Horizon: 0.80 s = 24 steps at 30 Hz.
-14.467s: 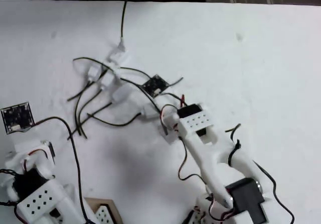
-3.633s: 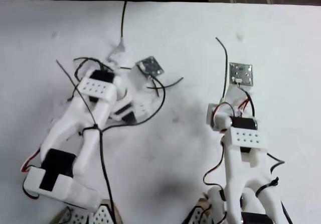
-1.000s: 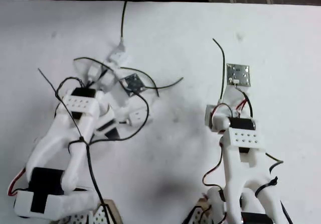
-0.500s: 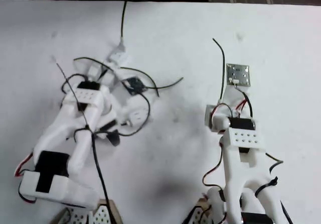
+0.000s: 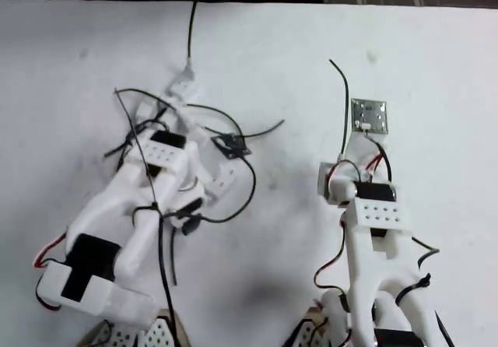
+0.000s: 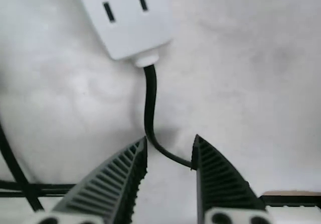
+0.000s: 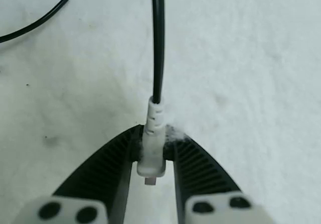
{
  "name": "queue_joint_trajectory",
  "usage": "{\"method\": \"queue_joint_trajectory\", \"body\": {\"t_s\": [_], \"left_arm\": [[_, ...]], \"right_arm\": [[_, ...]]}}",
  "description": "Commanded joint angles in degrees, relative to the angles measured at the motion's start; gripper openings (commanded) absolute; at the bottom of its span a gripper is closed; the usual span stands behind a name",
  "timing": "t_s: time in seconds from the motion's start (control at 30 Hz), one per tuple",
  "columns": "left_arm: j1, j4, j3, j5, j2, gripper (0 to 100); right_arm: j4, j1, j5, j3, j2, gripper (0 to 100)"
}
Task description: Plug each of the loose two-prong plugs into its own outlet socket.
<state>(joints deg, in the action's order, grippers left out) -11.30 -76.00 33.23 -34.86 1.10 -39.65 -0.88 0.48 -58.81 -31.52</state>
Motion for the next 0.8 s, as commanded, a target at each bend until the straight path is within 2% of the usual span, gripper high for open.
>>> {"method": "queue_joint_trajectory", "body": {"t_s": [0.0,0.17,0.3,0.37,0.53,0.7,0.77], "left_arm": [[-0.4,-2.9,-2.7,0.9,-3.7,16],[-3.5,-5.9,-2.6,5.3,-18.1,17],[-1.3,-5.6,-0.8,5.6,-28.1,27],[-0.1,-4.5,1.5,5.6,-31.6,29],[0.2,5.4,12.0,6.3,-39.9,26],[0.2,17.3,23.4,17.8,-50.8,24],[0.2,19.8,27.4,18.9,-56.5,24]], "right_arm": [[0.7,0.4,0.7,0.4,-1.7,1.7],[0.6,0.5,0.7,0.4,-2.2,1.7],[-1.5,1.6,0.7,0.7,-2.2,1.7],[-3.2,3.8,0.8,0.8,-2.7,1.7],[-8.9,10.2,4.4,1.9,-10.7,1.7],[-18.0,21.0,4.9,2.6,-21.0,1.7],[-20.9,25.1,5.6,2.6,-24.7,1.7]]}}
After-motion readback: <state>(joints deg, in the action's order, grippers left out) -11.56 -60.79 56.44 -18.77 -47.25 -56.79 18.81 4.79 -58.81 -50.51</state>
